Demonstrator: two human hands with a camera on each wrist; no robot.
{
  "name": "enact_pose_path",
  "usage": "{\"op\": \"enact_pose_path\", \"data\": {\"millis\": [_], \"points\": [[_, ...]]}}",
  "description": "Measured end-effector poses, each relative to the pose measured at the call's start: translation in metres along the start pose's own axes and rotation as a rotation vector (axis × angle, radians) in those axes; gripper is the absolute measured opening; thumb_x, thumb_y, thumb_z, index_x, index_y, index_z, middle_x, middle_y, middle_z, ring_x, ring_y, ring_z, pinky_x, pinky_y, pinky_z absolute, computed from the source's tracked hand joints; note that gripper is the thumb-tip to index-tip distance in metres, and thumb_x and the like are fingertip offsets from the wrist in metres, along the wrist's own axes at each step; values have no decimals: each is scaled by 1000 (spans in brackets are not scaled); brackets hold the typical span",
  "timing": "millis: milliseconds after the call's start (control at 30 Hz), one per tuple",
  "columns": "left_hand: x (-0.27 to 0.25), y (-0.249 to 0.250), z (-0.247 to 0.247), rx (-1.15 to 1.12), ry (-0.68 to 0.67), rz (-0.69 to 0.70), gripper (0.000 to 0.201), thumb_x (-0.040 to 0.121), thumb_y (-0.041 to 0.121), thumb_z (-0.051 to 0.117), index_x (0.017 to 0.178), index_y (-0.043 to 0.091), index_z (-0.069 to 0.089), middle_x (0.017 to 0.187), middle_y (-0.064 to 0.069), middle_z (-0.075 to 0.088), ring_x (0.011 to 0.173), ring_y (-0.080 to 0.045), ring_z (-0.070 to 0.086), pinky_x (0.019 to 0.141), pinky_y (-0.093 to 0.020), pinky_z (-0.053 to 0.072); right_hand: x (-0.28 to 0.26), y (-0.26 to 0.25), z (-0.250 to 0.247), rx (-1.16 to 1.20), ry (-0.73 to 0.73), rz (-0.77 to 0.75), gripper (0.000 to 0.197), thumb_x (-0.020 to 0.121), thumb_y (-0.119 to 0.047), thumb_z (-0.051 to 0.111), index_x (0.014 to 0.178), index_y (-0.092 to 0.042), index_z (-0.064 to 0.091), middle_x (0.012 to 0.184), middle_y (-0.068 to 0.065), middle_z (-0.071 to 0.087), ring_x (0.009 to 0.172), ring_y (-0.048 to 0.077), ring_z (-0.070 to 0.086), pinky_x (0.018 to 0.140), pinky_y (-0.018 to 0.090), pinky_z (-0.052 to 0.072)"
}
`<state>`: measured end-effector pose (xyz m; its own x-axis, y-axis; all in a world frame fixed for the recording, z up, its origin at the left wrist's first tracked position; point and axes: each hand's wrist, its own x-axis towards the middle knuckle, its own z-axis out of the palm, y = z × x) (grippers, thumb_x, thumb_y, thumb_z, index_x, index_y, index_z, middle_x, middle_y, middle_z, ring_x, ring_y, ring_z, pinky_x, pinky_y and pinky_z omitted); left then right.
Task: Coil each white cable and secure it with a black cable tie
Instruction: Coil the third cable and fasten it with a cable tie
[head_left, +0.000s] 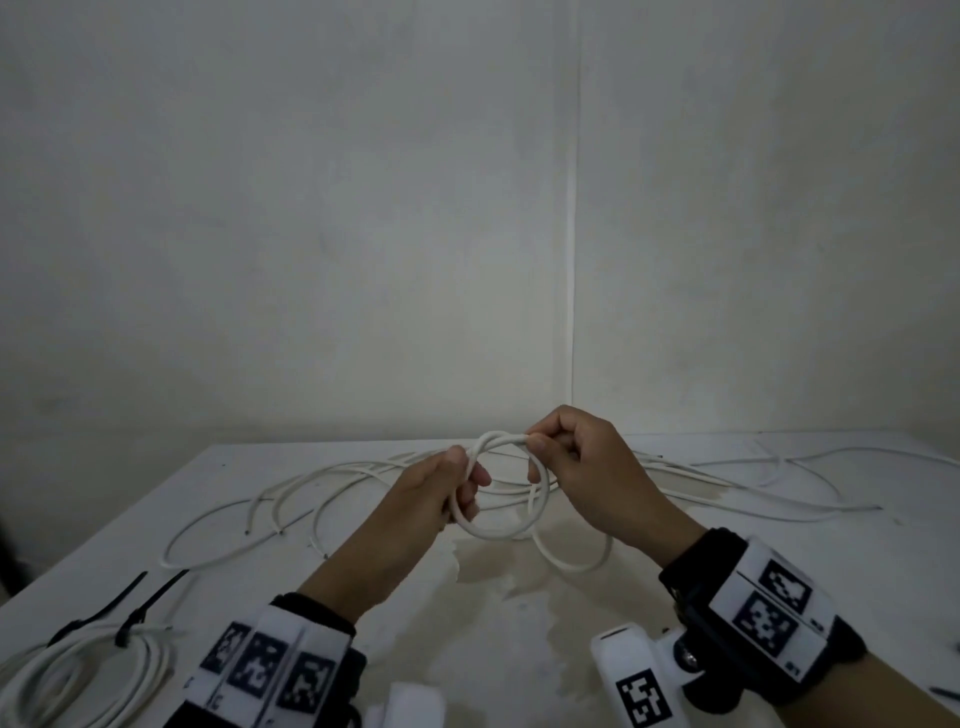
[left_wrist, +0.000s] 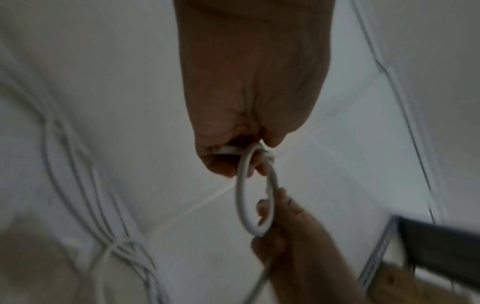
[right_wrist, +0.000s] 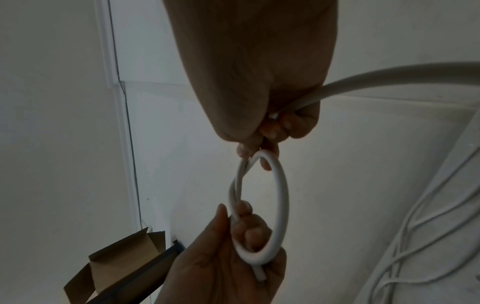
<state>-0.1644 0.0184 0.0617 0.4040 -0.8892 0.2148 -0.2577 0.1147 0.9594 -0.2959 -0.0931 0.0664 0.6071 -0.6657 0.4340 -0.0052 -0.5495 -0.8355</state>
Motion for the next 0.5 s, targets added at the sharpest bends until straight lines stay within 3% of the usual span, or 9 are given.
{"op": "enact_pose_path", "data": {"millis": [67,133,200,267,500], "points": [[-2,7,0,-299,-68,-128,41,100,23,30,76,4,57,58,-1,50,60,-12,60,69,-22,54,-1,1,0,23,14,-4,16,91,-11,53,76,-14,56,53,-7,60,42,-1,47,47,8,34],[-3,11,4,-398,-136,-176,38,100,23,29,75,5,51,53,-1,47,52,-15,60,70,-29,57,-2,2,0,39,7,9,17,91,-11,54,75,-15,55,47,-10,59,38,-1,45,44,10,33],[-4,13,7,-374,-141,-171,36,100,23,27,74,8,45,47,4,38,39,-9,46,64,-27,57,-1,3,-1,45,16,15,18,89,-13,57,72,-18,56,47,-12,60,38,-1,45,44,12,34],[-4,13,7,-283,-109,-148,35,100,25,26,72,11,42,45,8,31,36,-6,32,55,-21,51,1,3,-4,58,40,14,17,86,-14,61,70,-19,56,51,-8,62,38,1,45,46,16,35],[-3,11,7,-37,-35,-123,35,99,26,33,66,13,34,41,11,30,36,-5,27,49,-22,37,4,3,-6,-13,64,-67,16,82,-15,67,70,-21,58,58,-7,59,54,3,55,57,16,43]]}}
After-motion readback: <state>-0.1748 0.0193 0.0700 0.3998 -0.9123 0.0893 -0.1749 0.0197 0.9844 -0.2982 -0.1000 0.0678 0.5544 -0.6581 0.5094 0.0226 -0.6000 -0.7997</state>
